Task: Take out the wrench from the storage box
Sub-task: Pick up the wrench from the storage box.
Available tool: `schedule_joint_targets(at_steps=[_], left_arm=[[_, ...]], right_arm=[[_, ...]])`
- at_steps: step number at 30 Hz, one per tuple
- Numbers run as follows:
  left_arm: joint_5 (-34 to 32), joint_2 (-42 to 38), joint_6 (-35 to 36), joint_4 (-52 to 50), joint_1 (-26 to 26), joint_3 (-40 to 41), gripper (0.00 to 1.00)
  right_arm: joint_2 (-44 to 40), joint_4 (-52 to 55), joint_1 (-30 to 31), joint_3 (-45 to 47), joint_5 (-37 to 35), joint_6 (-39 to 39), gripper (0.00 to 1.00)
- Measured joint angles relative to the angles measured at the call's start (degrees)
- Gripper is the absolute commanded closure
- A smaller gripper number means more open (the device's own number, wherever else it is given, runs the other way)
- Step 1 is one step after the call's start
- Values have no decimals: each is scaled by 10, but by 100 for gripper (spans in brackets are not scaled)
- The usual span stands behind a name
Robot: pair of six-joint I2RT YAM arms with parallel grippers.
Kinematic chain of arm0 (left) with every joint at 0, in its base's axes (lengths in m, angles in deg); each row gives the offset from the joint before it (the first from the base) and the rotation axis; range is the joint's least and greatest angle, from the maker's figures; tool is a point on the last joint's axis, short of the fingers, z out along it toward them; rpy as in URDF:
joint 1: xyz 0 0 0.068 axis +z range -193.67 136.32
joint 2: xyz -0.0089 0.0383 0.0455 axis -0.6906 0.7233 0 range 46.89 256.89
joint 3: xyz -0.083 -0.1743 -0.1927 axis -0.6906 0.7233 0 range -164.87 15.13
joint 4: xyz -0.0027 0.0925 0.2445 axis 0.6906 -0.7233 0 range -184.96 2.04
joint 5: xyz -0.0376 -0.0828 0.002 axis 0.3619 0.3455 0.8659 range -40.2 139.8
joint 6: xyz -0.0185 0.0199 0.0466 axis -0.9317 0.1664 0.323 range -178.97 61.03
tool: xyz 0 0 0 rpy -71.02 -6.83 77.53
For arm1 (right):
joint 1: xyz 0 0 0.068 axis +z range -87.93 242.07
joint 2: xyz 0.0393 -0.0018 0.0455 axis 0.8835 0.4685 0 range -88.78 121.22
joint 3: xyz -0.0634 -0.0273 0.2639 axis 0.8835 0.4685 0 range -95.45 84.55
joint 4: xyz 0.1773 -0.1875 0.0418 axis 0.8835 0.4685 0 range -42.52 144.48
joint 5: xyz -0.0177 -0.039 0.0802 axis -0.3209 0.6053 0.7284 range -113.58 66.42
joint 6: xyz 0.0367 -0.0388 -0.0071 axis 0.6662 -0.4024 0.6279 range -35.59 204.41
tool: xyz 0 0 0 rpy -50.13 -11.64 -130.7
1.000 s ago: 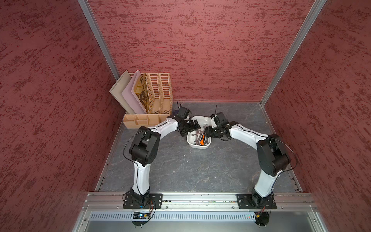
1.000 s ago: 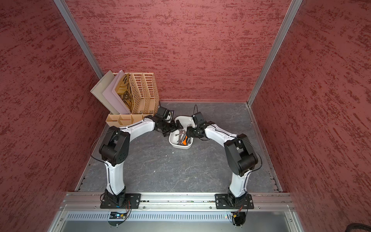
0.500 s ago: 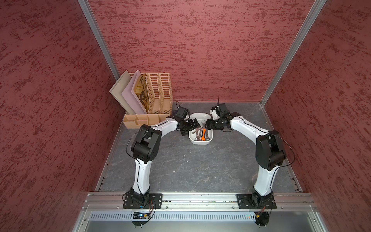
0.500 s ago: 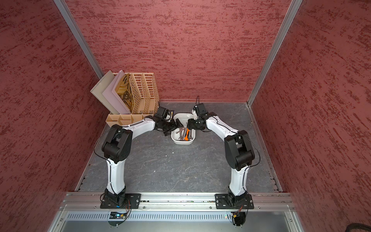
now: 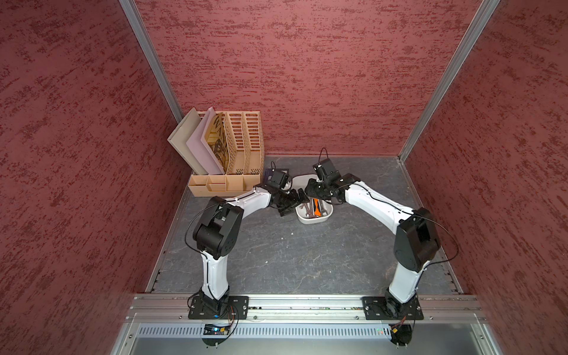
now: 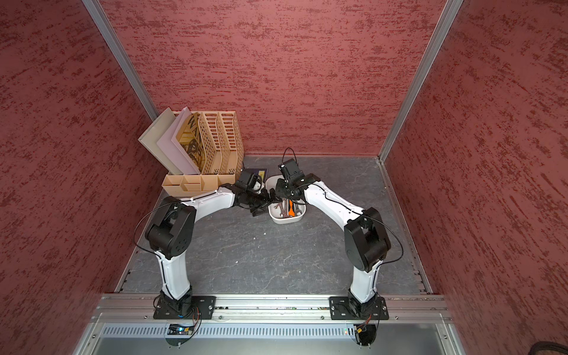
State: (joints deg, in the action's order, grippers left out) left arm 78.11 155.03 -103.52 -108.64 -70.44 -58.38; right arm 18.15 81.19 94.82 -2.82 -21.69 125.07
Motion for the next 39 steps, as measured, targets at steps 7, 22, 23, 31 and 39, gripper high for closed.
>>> schedule_joint_targets(at_steps=[7,22,23,31,39], left_arm=[[-6,-76,25,-39,57,20,0],[-15,-80,62,-81,64,19,0],[-15,-80,63,-81,64,19,0],[-16,-80,69,-83,64,19,0],[-17,-80,69,-85,64,19,0]], right_arm=[[97,9,0,-10,-8,26,66],[132,4,-3,-51,-14,85,72],[136,3,-3,-54,-14,89,72],[164,-1,-8,-61,-16,111,72],[167,-7,-16,-61,-16,116,72]])
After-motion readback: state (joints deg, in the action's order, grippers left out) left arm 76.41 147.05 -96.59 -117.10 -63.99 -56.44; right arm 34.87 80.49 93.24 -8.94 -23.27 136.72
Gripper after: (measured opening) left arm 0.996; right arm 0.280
